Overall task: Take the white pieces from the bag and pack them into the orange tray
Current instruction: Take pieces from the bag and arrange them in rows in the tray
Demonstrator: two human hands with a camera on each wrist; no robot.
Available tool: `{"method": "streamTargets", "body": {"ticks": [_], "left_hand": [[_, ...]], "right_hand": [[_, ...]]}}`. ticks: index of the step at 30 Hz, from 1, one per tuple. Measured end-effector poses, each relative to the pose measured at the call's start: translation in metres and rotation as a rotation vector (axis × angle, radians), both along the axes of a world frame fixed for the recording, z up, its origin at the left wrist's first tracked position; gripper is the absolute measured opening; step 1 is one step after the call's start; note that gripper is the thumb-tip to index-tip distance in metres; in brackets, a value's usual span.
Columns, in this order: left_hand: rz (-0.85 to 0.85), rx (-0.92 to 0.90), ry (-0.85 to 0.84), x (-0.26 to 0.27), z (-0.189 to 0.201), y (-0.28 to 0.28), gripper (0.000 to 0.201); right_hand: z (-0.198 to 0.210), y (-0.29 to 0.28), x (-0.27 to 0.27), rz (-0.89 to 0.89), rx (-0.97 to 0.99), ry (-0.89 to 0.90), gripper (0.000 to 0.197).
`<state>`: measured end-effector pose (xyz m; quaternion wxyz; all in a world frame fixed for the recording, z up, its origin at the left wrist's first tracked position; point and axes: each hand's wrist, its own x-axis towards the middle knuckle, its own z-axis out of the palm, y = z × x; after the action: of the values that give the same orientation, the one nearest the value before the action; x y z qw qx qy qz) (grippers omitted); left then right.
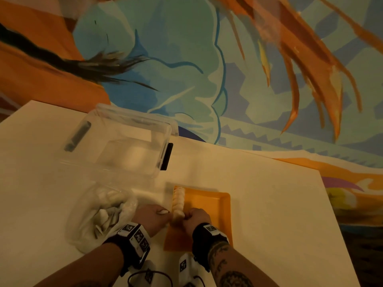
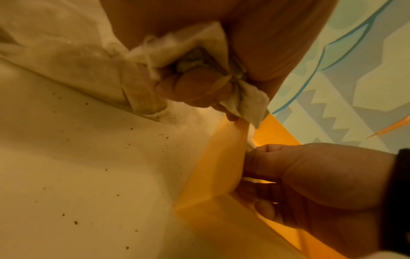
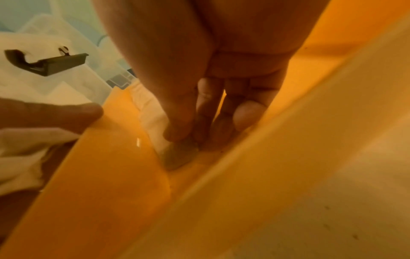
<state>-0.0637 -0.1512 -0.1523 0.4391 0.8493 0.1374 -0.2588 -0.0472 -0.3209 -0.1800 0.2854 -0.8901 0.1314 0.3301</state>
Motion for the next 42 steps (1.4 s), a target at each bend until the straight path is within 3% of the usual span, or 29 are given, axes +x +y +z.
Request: {"method": "streamTargets", "body": {"ticks": [1,4,8,13,15,19,23,26,29,32,37,42], "left_hand": [[-0.016,0.019,0.000,0.001,0.001,0.000,0.030],[0.012,0.017,0.022,0.003,-0.002,0.001,0.022],[0.032,0.012,0.048,0.002,-0.005,0.002,0.036],[0.008,0.019,0.055,0.003,-0.006,0.003,0.032],[-0.002,0.024,0.045,0.004,-0.006,0.005,0.040],[0.071,0.006,-0.002,0.004,0.000,0.003,0.038],[0.280,-0.191,0.053,0.010,0.012,-0.005,0.048],[0.326,-0.282,0.034,0.014,0.021,-0.016,0.051],[0.248,-0.260,-0.087,0.014,0.028,-0.029,0.042],[0.254,-0.249,-0.150,0.011,0.033,-0.038,0.041],[0.350,-0.289,-0.106,0.006,0.040,-0.047,0.044],[0.376,-0.359,-0.113,-0.003,0.048,-0.052,0.043]], "right_hand": [[-0.002,0.002,0.002,-0.001,-0.011,-0.001,0.006],[-0.010,0.005,0.006,-0.042,-0.070,0.009,0.025],[-0.017,0.010,0.013,-0.010,-0.162,0.057,0.024],[-0.021,0.016,0.014,0.046,-0.194,0.054,0.022],[-0.018,0.014,0.012,0.041,-0.186,0.054,0.023],[0.001,0.005,0.006,-0.084,-0.024,0.002,0.023],[0.037,0.006,-0.009,-0.109,0.311,-0.144,0.017],[0.070,0.009,-0.024,-0.188,0.491,-0.216,0.019],[0.090,0.005,-0.029,-0.295,0.551,-0.229,0.033],[0.098,-0.002,-0.034,-0.313,0.596,-0.233,0.034],[0.096,-0.010,-0.042,-0.319,0.646,-0.265,0.012],[0.100,-0.019,-0.044,-0.352,0.675,-0.279,0.011]]}}
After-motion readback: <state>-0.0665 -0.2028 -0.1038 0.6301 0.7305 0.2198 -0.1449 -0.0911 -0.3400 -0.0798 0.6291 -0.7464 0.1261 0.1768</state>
